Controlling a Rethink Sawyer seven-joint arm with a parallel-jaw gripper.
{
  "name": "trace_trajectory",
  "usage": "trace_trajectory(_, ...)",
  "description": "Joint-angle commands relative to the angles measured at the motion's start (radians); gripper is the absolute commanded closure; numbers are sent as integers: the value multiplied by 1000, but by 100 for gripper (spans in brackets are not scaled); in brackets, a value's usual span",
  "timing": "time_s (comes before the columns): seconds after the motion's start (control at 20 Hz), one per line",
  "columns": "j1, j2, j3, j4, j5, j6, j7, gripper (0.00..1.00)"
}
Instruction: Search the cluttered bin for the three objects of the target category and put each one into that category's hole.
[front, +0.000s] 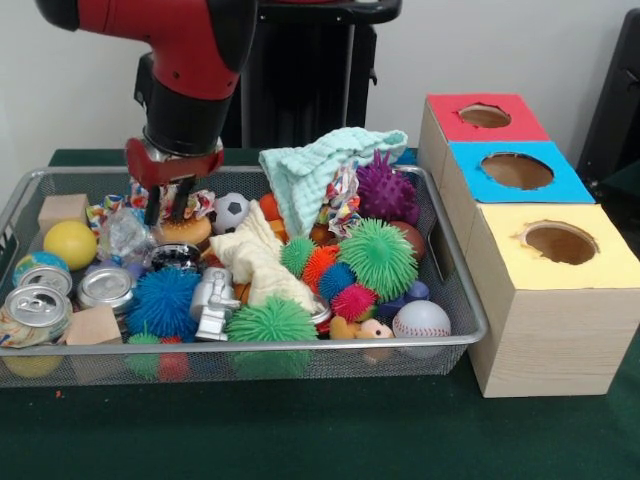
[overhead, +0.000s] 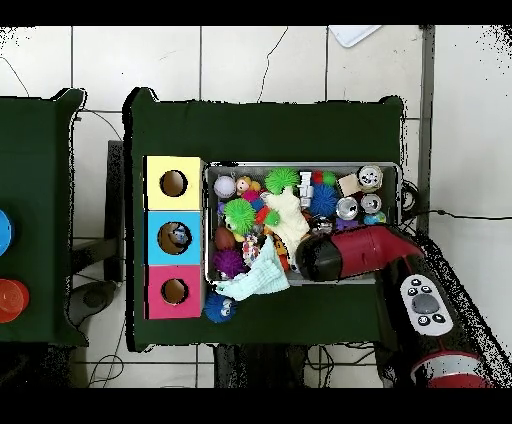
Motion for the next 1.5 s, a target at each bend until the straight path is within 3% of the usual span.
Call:
trace_trajectory(0.05, -1, -29, -4, 96, 39, 138, -9, 0)
trace_trajectory(0.7, -104, -38, 20, 158, 25, 56, -55, 0)
trace_trajectory(0.95, -131, 110, 37, 98, -35, -29, -38, 0)
trace_trajectory(1.5, -111, 210, 58, 24, -72, -160, -19, 0)
